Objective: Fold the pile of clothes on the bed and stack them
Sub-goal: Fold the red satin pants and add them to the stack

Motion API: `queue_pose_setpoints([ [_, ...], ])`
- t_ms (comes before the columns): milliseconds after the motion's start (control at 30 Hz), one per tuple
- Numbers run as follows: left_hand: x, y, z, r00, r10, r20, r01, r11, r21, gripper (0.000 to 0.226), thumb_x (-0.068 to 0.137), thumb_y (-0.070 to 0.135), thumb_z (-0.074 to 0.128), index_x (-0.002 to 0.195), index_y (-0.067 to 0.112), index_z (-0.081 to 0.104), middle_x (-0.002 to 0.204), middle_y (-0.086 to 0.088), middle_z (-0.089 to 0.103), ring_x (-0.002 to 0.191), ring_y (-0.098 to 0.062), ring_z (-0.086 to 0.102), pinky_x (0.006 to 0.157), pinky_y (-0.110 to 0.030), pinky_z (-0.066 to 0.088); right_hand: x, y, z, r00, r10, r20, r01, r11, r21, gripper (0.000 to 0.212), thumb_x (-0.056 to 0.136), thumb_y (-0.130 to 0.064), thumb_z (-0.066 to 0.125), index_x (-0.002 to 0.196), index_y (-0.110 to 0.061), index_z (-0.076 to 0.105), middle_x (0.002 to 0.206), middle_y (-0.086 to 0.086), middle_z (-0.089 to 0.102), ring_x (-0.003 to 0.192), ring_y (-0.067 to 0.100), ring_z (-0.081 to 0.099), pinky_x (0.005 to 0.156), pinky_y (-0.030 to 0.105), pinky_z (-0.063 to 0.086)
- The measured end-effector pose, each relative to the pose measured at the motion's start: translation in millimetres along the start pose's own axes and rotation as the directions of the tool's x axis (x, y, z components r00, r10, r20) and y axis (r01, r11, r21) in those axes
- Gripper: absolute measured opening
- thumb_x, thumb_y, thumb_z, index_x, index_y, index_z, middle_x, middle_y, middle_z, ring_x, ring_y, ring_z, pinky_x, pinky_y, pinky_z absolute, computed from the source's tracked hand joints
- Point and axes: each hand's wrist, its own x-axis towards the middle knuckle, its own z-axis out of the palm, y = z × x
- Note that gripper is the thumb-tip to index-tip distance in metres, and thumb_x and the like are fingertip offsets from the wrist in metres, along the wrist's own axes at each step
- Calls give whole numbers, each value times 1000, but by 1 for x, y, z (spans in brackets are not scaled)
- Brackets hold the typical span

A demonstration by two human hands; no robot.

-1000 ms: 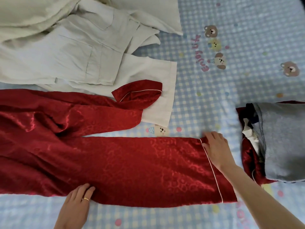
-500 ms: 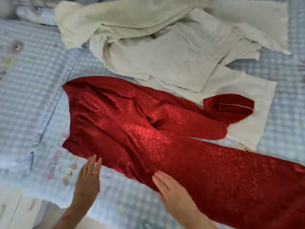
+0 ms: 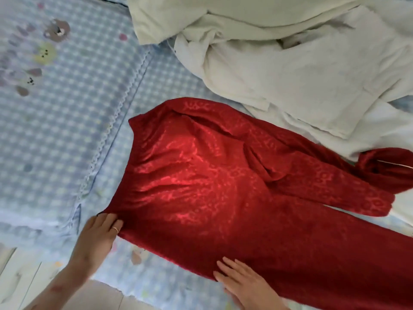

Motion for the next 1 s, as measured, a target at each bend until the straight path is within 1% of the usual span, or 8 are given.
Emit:
queue_pose_setpoints([
  [100,-13,1,2,997,-47,-67,41,995,-91,57,52,-11,58,106,5,56,108,-12,52,87,-39,62,83,-39,33,10,5,-5,996,69,-58,-68,997,23,39,89,-40,40,116,-32,67,128,-7,61,123,9,52,107,24,31],
  [200,-3,23,16,996,-75,-52,65,984,-167,68,62,-7,50,129,3,51,136,-13,49,124,-34,46,110,-35,20,32,29,-8,962,258,-91,-259,966,-5,56,87,-43,43,138,-21,47,148,2,40,137,19,36,110,37,24],
  [300,-2,30,22,996,-55,74,67,981,-180,70,73,10,30,143,8,33,147,-11,35,142,-22,24,112,-40,16,29,70,-8,950,313,14,-309,944,-112,58,91,-45,36,145,-22,35,154,0,26,139,20,33,112,40,18],
  [467,-5,42,8,974,-177,138,204,956,-212,73,78,12,31,149,9,16,147,-22,35,133,-33,38,113,-44,18,-9,113,-21,767,640,-54,-642,764,-61,57,98,-42,25,147,-13,31,154,4,28,140,23,32,116,42,17],
  [600,4,67,4,993,-38,114,70,954,-293,81,74,15,33,151,21,8,149,-11,37,134,-24,39,110,-39,24,-18,122,-37,832,553,-48,-555,828,-73,61,101,-40,9,135,-13,51,143,6,48,132,25,45,116,35,10],
  [700,30,65,-7,990,-132,48,141,934,-328,68,74,14,32,141,11,38,156,-7,22,145,-13,13,115,-35,14,-39,172,-80,629,718,-298,-737,673,66,50,99,-30,26,127,-3,57,135,14,55,130,31,45,110,42,29],
  [800,108,79,-29,983,-183,17,178,928,-326,53,83,14,30,127,-1,54,141,-21,44,135,-31,35,111,-43,25,-40,224,-123,510,752,-419,-784,606,133,36,98,-17,43,127,-1,56,133,16,55,129,31,47,108,42,36],
  [1000,286,44,-54,940,-340,25,331,893,-307,67,77,-15,51,141,-2,35,147,-24,33,139,-38,26,113,-49,21,28,279,-160,667,725,-173,-709,689,151,34,94,-10,54,126,-3,56,125,16,61,119,31,53,103,36,37],
])
